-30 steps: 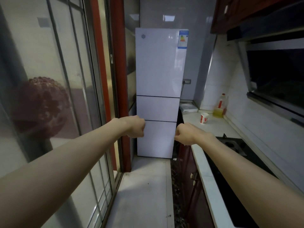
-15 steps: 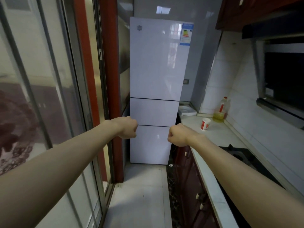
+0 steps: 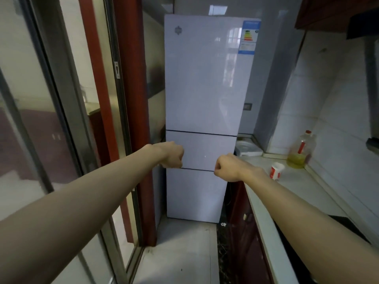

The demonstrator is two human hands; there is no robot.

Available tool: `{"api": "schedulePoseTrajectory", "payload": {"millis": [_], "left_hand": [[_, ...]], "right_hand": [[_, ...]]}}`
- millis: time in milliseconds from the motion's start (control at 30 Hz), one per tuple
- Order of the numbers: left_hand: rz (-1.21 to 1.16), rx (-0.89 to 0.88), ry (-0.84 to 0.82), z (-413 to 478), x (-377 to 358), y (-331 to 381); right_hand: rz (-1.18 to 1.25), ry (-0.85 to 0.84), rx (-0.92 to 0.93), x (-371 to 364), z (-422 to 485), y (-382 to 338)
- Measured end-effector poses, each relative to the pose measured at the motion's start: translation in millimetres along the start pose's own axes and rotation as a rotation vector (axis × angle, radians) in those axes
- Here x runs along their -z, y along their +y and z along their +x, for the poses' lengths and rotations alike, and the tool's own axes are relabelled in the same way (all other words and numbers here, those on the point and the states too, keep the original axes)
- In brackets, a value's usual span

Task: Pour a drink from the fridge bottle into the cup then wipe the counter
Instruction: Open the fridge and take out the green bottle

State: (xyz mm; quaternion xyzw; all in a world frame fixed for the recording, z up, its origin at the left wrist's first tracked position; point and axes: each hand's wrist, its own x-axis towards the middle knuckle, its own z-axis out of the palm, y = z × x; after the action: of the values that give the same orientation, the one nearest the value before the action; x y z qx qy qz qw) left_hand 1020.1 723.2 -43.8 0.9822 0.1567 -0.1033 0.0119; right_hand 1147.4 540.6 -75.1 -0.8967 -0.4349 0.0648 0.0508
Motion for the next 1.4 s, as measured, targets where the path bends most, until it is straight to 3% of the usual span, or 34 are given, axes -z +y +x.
{"api": "schedulePoseTrajectory", "payload": {"millis": [300,1100,1400], "left_hand": [[-0.029,0.049,-0.025,99.6,1.9,-38.4],[0.023,-0.028,-0.09,345.4,26.6,-200.2],[-0.014,0.077,-0.106,431.5,38.3,-225.3]], "right_hand": [[-0.024,-0.037,0.035,2.6,116.4,30.0],[-0.04,-0.07,0.011,22.6,413.3,9.0],[-0.086,-0.091,0.106,29.9,521.7,32.8]]}}
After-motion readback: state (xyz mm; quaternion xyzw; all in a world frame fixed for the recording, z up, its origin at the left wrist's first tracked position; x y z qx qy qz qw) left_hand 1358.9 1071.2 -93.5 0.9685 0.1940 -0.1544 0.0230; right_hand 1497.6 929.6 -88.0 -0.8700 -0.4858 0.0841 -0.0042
